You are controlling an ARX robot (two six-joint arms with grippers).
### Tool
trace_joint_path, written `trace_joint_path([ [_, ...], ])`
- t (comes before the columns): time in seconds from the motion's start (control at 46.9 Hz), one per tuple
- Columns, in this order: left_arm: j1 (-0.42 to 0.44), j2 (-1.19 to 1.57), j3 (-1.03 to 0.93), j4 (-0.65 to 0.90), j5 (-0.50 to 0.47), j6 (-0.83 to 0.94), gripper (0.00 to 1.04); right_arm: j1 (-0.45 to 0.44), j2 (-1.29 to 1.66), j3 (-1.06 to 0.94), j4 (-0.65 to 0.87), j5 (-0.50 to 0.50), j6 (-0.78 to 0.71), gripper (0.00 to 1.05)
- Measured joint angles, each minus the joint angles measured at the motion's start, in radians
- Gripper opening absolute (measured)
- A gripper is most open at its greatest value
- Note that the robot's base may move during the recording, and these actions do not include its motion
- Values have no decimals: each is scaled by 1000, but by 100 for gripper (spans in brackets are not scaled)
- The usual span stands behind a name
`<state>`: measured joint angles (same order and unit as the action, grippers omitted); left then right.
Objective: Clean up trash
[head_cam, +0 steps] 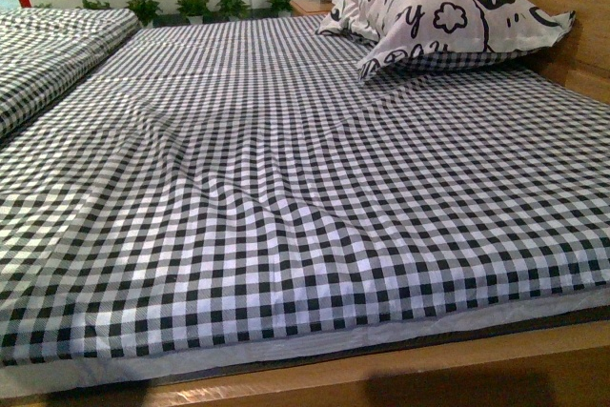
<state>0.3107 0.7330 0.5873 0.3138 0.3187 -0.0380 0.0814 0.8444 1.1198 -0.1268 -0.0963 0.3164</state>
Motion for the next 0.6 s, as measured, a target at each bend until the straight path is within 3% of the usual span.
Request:
trace_joint_path([
  [0.597, 0, 0, 0, 0, 0, -1, 28, 0, 0, 0, 0, 0, -2, 21],
])
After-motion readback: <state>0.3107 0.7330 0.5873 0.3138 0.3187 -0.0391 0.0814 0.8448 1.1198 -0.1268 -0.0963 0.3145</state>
